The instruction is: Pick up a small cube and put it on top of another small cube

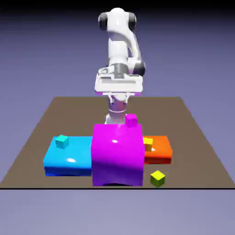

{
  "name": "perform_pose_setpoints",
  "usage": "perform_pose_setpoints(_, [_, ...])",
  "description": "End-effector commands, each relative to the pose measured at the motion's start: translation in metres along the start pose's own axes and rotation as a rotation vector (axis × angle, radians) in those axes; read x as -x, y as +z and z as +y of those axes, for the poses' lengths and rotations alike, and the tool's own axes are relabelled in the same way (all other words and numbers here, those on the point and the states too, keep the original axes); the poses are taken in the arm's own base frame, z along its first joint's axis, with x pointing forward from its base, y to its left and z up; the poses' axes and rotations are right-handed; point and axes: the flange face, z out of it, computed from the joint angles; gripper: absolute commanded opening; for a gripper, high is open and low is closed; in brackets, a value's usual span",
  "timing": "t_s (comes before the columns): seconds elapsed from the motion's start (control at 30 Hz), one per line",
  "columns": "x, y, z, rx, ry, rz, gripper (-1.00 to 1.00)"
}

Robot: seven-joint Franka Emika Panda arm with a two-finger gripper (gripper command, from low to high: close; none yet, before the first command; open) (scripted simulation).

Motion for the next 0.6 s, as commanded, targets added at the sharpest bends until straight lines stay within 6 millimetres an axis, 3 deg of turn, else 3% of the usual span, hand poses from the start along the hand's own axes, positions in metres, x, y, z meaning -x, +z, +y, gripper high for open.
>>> perform_pose_setpoints(0.0, [-0.001, 0.009, -0.007, 0.018, -0.024, -0.029, 0.0])
perform_pose_setpoints(0.27, [0.019, 0.092, -0.054, 0.174, -0.214, -0.265, 0.0])
perform_pose_setpoints(0.57, [0.072, 0.189, -0.091, 0.339, -0.427, -0.533, 0.0])
